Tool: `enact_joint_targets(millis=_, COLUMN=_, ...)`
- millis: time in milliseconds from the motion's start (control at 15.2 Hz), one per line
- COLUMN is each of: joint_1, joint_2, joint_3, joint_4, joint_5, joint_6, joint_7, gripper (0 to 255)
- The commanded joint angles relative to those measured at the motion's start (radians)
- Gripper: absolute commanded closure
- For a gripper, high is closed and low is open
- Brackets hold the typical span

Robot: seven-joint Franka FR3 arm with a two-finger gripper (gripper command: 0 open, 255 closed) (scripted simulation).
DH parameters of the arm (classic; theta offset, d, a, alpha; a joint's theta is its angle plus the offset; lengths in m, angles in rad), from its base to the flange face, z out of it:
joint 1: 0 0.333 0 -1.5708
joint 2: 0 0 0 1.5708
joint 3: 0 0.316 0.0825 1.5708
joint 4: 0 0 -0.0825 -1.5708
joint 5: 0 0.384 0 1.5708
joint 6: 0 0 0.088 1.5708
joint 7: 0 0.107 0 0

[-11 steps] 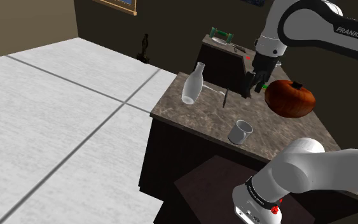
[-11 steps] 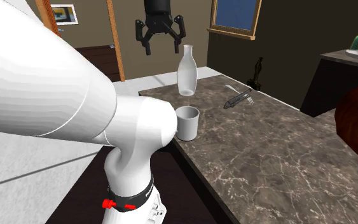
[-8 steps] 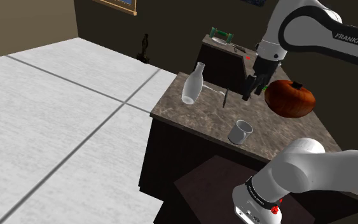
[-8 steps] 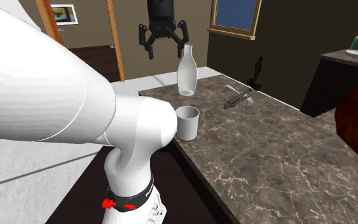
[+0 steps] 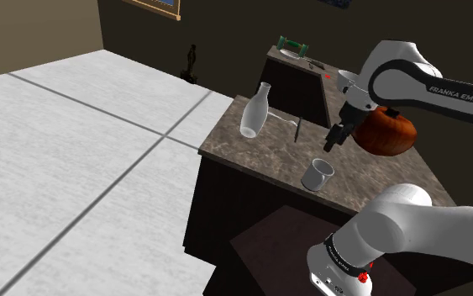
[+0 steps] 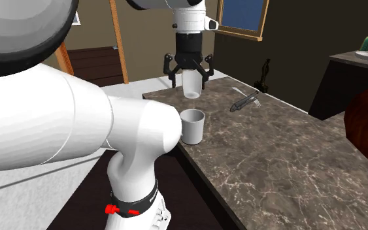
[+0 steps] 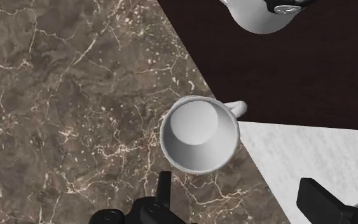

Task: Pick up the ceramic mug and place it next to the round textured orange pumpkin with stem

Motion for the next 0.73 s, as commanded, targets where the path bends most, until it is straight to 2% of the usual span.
enact_joint_targets(millis=0, joint_1=-0.018, joint_2=-0.004, joint_3=-0.059, joint_4=-0.048, joint_5=-0.03, joint_6=0.065, joint_7=-0.048, gripper=0)
enact_joint_targets(millis=396, joint_1=-0.077, joint_2=0.051, joint_3=-0.264, joint_4=-0.16, joint_5=-0.131, joint_6=0.278, joint_7=-0.205, gripper=0)
enact_joint_targets(millis=660, joint_1=-0.081, joint_2=0.081, joint_3=-0.286, joint_4=-0.2, joint_5=-0.151, joint_6=0.347, joint_7=-0.203, gripper=0)
